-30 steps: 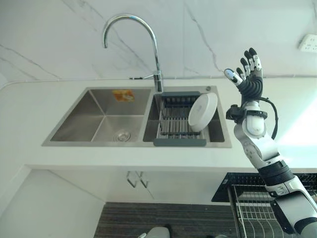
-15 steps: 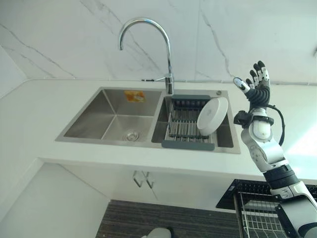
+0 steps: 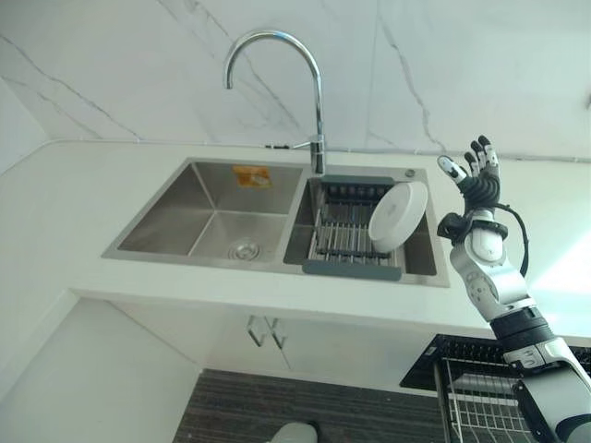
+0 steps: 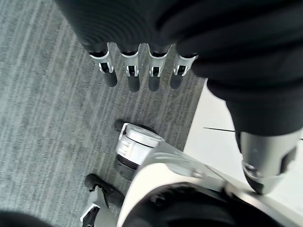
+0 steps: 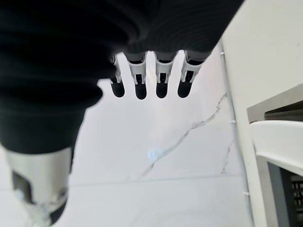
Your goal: Place the dishes in the dishwasher.
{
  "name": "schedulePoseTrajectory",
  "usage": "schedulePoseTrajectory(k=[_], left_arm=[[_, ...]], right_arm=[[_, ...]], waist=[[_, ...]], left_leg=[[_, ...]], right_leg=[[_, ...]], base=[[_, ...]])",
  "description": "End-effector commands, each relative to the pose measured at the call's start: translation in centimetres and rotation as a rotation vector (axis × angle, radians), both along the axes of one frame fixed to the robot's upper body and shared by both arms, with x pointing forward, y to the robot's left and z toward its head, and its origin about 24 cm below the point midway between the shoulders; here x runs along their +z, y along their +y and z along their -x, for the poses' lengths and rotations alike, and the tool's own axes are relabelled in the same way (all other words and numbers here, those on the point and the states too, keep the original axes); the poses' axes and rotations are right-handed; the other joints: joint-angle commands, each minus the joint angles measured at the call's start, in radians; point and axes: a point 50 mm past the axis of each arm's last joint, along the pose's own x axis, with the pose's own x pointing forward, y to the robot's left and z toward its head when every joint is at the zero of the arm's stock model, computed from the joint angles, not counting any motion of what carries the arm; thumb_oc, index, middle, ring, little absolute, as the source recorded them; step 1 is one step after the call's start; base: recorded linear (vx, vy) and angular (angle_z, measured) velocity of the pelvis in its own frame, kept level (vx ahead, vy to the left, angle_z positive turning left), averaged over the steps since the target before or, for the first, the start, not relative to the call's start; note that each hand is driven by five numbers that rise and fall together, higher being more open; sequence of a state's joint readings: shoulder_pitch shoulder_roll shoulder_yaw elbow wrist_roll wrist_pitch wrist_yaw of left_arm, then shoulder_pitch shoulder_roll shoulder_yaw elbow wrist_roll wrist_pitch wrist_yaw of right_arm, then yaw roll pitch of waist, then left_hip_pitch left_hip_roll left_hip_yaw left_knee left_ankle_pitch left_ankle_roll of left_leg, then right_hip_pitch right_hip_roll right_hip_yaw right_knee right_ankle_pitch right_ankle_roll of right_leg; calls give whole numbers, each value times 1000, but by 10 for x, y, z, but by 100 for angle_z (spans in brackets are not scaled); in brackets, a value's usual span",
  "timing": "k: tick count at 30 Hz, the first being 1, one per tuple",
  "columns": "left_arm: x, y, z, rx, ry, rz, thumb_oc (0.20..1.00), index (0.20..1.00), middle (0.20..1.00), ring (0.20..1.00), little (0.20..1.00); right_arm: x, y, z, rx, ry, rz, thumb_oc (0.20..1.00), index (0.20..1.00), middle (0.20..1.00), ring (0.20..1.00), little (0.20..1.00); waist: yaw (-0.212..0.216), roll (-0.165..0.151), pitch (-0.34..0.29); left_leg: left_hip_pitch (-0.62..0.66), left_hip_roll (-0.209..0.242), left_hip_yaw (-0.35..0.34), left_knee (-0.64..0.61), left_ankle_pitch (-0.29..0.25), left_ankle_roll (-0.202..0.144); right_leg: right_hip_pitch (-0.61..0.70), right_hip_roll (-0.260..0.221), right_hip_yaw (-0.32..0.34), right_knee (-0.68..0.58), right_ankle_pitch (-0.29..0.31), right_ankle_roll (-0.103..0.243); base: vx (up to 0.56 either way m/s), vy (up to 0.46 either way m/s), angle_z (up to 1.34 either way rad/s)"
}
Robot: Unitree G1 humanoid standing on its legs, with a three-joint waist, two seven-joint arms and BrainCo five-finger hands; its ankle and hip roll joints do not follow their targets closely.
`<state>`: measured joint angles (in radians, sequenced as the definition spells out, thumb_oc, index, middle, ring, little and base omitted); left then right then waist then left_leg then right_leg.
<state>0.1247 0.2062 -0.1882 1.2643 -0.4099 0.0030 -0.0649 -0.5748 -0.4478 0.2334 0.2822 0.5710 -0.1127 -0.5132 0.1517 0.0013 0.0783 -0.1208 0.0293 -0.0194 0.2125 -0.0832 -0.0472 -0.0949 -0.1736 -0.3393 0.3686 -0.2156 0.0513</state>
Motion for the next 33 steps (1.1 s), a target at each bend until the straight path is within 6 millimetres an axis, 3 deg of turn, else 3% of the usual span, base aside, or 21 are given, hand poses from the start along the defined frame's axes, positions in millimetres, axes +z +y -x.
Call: schedulePoseTrajectory(k=[1,11,33], left_arm=[[2,12,0,-28,9,-29,1000,1000,1000,1000,1000],[2,9,-11,18,-19,-16,1000,1000,1000,1000,1000],[3,16,-10,14,5,-33,1000,1000,1000,1000,1000]], right_arm=[[32,2,-6,25,-129,-74,1000,1000,1000,1000,1000],[23,21,-10,59,-92,-59,1000,1000,1000,1000,1000],[-4,11,-28,103,95,-200,1000,1000,1000,1000,1000]], waist=[[35,-12,3],[5,-21,-2],[25,-32,-9]], left_leg=[[-22,31,29,87,-97,-24],[-10,40,62,87,-105,-20],[-6,32,56,87,-108,-16]], right_leg=[[46,-35,-17,-69,36,70],[36,-20,25,-69,45,66],[39,-20,25,-69,48,70]], base=[[-40,-4,0],[-34,16,-4],[-1,7,-4]])
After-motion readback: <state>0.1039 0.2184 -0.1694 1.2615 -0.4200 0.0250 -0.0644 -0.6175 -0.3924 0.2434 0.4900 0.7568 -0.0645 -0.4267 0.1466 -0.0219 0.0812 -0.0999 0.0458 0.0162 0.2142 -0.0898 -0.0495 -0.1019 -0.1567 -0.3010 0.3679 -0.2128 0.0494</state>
